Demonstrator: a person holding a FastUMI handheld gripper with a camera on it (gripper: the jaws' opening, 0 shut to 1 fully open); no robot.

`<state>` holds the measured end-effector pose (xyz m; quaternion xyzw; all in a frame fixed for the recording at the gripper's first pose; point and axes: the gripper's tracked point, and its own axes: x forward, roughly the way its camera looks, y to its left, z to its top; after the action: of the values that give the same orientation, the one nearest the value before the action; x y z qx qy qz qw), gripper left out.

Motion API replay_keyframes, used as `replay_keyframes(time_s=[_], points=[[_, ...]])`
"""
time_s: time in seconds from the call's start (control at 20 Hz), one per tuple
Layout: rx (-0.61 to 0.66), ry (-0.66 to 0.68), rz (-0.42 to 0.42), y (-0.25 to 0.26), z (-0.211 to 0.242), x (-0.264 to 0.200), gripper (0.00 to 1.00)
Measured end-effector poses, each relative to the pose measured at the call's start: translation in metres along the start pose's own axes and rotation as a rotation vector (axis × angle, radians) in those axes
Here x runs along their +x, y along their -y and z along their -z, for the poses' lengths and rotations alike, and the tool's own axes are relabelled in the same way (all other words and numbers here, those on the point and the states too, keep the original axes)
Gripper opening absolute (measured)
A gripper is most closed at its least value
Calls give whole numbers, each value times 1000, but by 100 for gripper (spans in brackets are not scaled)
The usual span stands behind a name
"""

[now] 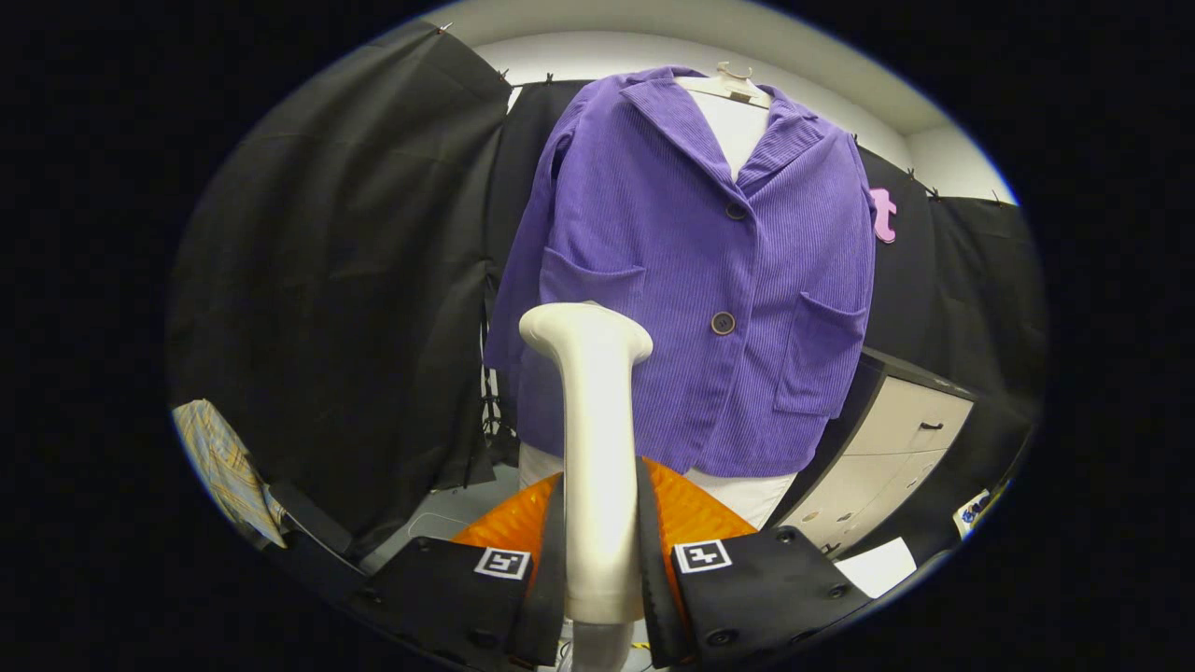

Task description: Iron the clothes twice with a garment steamer, once on the left side and once on the right side.

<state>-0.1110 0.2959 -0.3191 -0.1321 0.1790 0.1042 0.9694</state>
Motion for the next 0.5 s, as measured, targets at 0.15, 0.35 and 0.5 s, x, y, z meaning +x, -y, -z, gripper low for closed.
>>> replay_keyframes(time_s=[0.15, 0.35, 0.5], points=[[-8, -13, -4, -2, 5, -1, 43], [-7, -20, -10, -2, 8, -2, 43], [0, -16, -13, 1, 4, -10, 43]])
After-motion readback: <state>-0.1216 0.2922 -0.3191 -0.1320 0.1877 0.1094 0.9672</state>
